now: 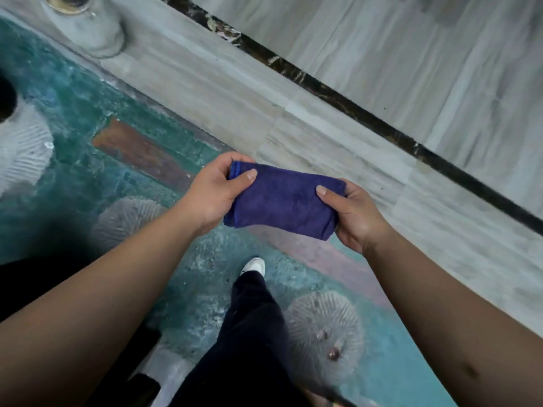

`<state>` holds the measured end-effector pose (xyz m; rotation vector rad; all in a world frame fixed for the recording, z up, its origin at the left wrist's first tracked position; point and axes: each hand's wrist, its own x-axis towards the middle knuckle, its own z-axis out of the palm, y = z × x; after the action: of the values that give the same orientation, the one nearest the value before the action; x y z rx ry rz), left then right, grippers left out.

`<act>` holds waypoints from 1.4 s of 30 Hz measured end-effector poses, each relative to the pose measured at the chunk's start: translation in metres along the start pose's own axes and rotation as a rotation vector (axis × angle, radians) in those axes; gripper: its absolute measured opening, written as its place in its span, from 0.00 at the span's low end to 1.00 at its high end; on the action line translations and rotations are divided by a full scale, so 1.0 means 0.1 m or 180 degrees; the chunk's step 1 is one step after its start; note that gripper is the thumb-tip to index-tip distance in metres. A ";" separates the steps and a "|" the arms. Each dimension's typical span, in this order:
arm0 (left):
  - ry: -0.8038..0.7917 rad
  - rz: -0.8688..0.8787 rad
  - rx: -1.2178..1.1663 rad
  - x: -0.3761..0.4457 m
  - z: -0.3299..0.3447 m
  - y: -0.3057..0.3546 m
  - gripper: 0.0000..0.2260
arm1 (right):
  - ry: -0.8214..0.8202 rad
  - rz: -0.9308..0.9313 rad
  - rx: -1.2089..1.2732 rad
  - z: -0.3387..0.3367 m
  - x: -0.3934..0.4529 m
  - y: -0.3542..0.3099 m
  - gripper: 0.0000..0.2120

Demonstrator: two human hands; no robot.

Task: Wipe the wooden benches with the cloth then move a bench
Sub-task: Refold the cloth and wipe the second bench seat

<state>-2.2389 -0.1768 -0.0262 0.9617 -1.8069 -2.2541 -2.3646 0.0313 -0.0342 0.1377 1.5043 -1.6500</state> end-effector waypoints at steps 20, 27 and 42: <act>0.1395 0.0236 -0.0846 -0.64 -0.91 1.00 0.10 | -0.1113 0.0472 -0.0920 1.79 0.29 -1.12 0.11; 0.1810 0.0187 -0.0309 -0.63 -1.15 1.03 0.32 | -0.2009 0.0440 -0.1719 2.27 0.89 -1.35 0.21; 0.2789 0.0616 -0.2305 -0.80 -3.43 1.16 0.07 | -0.2627 0.0453 -0.2036 5.25 1.35 -0.82 0.12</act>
<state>-2.0308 -0.4654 0.0784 1.2299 -0.6212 -1.6914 -2.2611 -0.4943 0.0837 -0.6871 1.2345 -0.8559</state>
